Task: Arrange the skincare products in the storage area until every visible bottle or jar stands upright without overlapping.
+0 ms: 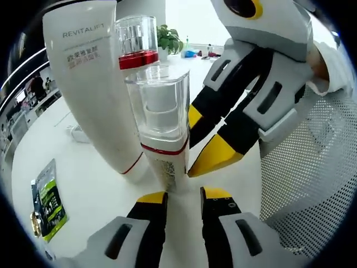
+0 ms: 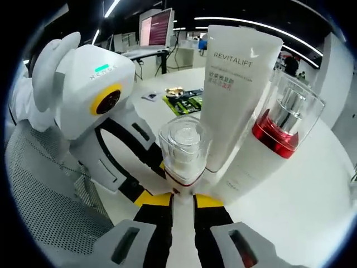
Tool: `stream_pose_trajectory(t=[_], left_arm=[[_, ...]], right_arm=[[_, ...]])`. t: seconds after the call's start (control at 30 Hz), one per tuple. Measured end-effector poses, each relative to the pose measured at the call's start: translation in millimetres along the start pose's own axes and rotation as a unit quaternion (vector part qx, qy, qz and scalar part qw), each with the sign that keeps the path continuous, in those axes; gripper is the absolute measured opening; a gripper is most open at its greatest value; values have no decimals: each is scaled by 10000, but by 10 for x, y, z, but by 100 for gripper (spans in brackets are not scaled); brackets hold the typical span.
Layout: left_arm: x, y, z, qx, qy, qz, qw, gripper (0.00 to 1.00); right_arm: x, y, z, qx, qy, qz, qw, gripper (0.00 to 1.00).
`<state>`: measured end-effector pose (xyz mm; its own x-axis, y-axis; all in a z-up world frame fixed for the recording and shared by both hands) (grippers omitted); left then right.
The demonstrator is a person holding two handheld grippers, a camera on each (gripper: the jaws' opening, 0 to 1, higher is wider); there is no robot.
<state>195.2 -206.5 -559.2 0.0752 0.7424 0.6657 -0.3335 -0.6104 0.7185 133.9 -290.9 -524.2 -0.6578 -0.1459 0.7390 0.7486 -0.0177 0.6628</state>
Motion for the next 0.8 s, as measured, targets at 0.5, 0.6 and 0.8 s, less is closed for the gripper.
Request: stream_pose_trajectory(t=[0.5,0.6,0.8], left_arm=[[-38,47,-2,-55,3,-232,9997,32],[-44,61,-8,-79,-4,-282,9996,35],[-59,123,-23,-46,-41,-515,9987,43]], right_arm=[[-15,9,-18,165,-182,-54,9997,7],[-16,9,-19,153,-181,-59,9997,7],[-21,17,-18,175,-217,-89,9996,7]])
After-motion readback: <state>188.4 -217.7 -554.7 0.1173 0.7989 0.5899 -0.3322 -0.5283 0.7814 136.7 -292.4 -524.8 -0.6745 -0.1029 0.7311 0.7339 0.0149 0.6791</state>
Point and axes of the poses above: the point that each gripper's makers call its tool centre point, and the gripper's own axes: x roughly backward along the fingers, z roughly to its left, y roughly out of its top, the point moved 8 cm from there along x, roughly backward along the fingers, and after that the axes turned 15 degrees about -x, right-handed, at the moved point
